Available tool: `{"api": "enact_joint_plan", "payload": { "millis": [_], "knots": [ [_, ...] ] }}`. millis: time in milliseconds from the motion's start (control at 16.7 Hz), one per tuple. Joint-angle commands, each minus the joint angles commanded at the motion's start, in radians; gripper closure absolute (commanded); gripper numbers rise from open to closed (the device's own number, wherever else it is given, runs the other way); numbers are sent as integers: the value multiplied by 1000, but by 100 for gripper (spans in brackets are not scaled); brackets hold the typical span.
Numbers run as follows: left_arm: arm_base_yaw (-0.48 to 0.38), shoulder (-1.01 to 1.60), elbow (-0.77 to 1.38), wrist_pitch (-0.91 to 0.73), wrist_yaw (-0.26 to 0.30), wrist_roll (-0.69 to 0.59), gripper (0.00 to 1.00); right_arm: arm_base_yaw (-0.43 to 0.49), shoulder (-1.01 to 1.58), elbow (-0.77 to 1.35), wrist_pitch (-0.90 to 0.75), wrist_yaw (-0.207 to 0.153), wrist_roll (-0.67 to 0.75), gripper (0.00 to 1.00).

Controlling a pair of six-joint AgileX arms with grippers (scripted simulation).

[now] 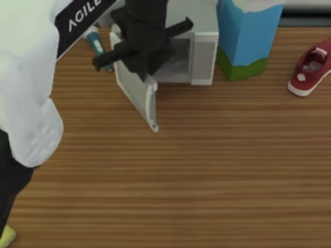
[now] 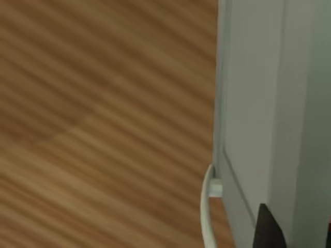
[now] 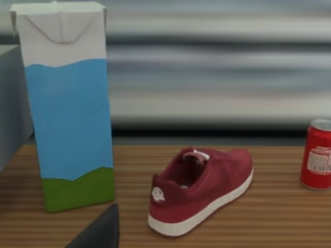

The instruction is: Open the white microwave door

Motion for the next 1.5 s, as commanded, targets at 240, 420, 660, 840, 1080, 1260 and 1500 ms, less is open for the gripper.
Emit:
{"api": "enact_joint_plan", "payload": {
  "millis": [240, 420, 660, 840, 1080, 1260, 1500],
  "knots": [
    [27, 63, 133, -120, 97, 35, 100, 0, 0, 0, 0, 0, 0, 0],
    [29, 67, 141, -127, 104, 38, 100, 0, 0, 0, 0, 0, 0, 0],
    [26, 67, 130, -114, 103, 36, 100, 0, 0, 0, 0, 0, 0, 0],
    [28, 43, 59, -69, 103, 36, 100, 0, 0, 0, 0, 0, 0, 0],
    [29, 8, -44, -2, 103, 37, 100, 0, 0, 0, 0, 0, 0, 0],
    [30, 1, -63, 11, 103, 38, 100, 0, 0, 0, 0, 0, 0, 0],
    [30, 1, -63, 11, 103, 38, 100, 0, 0, 0, 0, 0, 0, 0]
  ]
}}
